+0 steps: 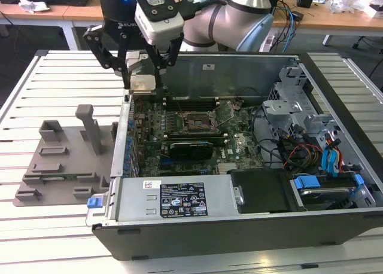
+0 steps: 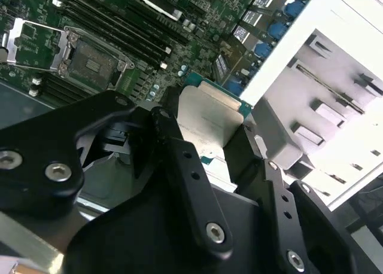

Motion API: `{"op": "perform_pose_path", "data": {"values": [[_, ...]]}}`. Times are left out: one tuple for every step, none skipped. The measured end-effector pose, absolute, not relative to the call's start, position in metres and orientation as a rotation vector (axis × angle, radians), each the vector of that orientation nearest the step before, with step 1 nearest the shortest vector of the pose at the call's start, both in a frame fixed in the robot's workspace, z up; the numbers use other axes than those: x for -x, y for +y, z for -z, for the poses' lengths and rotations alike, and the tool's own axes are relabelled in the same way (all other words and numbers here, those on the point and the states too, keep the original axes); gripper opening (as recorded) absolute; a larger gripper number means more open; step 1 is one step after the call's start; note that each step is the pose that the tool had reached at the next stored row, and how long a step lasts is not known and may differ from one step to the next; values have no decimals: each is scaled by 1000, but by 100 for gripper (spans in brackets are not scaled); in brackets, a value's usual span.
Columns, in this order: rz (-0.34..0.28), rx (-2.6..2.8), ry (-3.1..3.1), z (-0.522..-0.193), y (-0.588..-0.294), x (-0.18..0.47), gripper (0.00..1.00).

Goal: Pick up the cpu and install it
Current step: 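Pick up the cpu and move it towards the insertion slot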

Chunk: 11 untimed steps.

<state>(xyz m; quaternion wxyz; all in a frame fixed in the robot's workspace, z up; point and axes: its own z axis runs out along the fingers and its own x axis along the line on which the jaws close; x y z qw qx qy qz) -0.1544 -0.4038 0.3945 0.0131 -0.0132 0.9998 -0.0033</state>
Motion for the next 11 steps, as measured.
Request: {"op": "perform_pose_path", "data": {"values": [[10,41,3115,-394,-404,152,55],[10,41,3115,-394,-404,151,55],[10,41,3115,-394,-404,148,55],[10,41,3115,-394,-403,145,55],[10,41,3115,-394,-403,141,55],[10,41,3115,-394,-403,138,55],[10,41,3115,-394,-403,136,55],[10,41,3115,-394,-403,134,55],[10,41,3115,-394,-403,133,55],[10,41,3115,-394,-403,131,55],[10,41,3115,-394,-403,129,55]]}}
